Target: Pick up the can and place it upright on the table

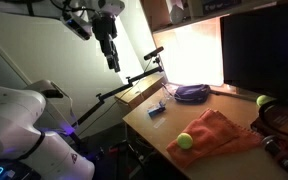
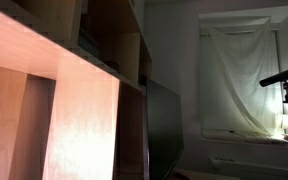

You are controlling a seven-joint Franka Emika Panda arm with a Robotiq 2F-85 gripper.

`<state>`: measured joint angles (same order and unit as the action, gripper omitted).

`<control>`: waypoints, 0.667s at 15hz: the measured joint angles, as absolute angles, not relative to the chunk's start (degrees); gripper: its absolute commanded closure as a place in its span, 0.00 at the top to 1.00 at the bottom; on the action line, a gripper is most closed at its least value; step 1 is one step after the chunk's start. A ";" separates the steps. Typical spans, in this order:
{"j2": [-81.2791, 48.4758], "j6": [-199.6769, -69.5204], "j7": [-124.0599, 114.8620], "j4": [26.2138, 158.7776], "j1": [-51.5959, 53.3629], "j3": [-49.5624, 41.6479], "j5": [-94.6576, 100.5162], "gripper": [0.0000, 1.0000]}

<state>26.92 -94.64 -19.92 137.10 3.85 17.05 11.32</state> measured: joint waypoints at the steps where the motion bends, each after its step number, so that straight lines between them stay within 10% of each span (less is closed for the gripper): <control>1: 25.27 -94.73 -20.15 135.20 3.24 16.70 13.43 1.00; 10: 17.78 -120.75 -15.86 129.60 2.87 9.65 17.50 1.00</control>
